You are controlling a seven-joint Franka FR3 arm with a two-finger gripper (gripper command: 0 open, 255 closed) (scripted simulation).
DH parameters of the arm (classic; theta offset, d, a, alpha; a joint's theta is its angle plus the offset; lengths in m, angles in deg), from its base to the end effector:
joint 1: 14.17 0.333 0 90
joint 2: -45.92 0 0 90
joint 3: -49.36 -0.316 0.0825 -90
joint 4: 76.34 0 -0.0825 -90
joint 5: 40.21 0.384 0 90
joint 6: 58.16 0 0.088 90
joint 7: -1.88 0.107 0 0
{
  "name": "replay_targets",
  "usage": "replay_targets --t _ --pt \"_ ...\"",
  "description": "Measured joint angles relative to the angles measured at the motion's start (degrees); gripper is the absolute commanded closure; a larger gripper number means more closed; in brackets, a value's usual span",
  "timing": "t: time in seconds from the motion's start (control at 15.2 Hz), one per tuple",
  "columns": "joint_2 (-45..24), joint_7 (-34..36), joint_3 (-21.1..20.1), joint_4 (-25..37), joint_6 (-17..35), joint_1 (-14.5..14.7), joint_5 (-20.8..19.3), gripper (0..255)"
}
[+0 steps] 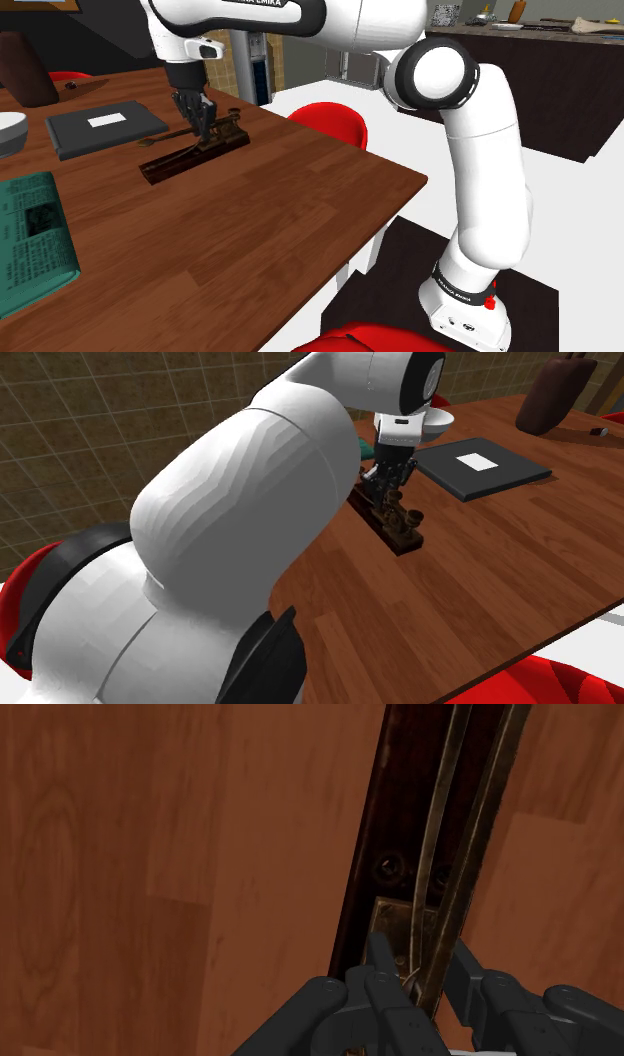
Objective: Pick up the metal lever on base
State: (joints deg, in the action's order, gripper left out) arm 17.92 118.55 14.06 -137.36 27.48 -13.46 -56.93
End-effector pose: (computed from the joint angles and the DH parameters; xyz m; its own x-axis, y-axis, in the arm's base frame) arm 0.6172 0.2704 0.5895 0.0779 -0.9969 0.0066 -0.9967 -0.0780 -0.0220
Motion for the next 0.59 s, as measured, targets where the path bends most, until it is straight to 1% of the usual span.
replay_targets --t 0.13,0.33,0.46,0.59 --pt "-0.36 -0.13 0.05 2.20 -1.79 0.58 -0.24 255" --pt "-2.23 -0.34 0.37 7.71 -5.36 2.43 -1.26 255" --pt "-4.04 -0.58 0.75 12.50 -8.21 4.18 -2.24 255" --pt "-6.62 -1.14 1.42 18.97 -11.82 6.58 -3.58 255"
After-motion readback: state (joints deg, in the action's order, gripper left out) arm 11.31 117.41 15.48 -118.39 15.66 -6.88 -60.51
